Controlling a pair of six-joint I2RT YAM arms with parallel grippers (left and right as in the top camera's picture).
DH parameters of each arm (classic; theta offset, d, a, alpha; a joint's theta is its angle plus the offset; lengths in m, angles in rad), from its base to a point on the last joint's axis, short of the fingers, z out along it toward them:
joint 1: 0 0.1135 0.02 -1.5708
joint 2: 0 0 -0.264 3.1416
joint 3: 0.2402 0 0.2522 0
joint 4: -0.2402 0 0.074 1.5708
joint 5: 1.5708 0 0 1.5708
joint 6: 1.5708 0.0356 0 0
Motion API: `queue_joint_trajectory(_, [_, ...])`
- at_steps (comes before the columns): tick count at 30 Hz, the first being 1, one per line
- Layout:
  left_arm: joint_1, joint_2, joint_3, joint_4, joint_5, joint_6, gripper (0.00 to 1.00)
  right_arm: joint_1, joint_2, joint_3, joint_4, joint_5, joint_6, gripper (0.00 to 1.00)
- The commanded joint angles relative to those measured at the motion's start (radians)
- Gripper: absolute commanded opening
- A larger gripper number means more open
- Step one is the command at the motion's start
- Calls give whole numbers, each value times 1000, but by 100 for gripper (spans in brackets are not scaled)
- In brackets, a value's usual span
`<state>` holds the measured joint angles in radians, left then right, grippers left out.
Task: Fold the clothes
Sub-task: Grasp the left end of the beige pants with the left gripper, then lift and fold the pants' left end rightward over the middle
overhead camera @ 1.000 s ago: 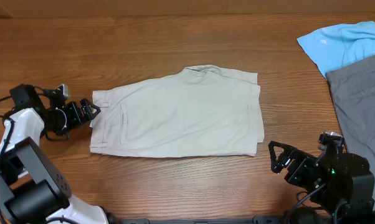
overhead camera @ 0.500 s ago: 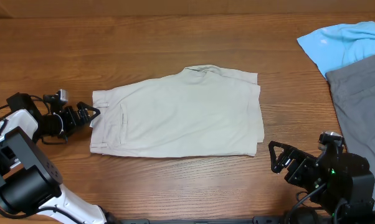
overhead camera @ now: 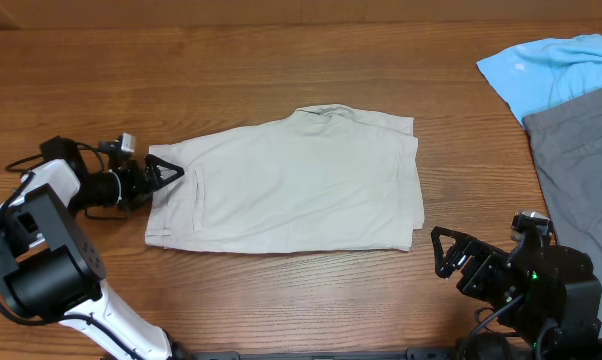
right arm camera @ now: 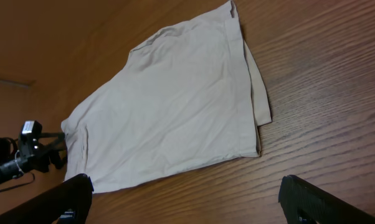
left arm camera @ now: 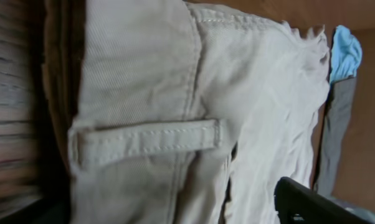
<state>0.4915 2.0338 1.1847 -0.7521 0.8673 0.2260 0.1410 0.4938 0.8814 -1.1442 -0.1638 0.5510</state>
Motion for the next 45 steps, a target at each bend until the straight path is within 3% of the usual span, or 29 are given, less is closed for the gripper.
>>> queue_joint_trajectory(1, [-37,125,-69,-10,-247,13,69,4,0,14,6,14,7,100])
queue_joint_trajectory(2, [-37,125,-69,-8,-247,13,57,4,0,14,6,14,7,100])
queue_joint_trajectory(3, [-37,125,-69,-6,-246,13,52,4,0,14,6,14,7,100])
queue_joint_trajectory(8, [-37,125,-69,-16,-246,3,54,4,0,14,6,14,7,100])
queue_joint_trajectory(12, [-37,125,-69,-13,-246,6,20,4,0,14,6,14,7,100])
queue_joint_trajectory(15, [-37,125,-69,-6,-246,6,4,4,0,14,6,14,7,100])
queue_joint_trajectory(22, [-19,123,-28,-24,-300,-69,4,4,0,14,6,14,7,100])
queue_joint_trajectory(26, [6,114,77,-138,-332,-74,4,4,0,14,6,14,7,100])
queue_joint_trajectory(32, [14,58,288,-328,-498,-138,4,4,0,14,6,14,7,100])
queue_joint_trajectory(39, [11,-37,491,-476,-593,-232,4,4,0,14,6,14,7,100])
queue_joint_trajectory(45, [-13,-118,566,-560,-616,-232,4,4,0,14,6,14,7,100])
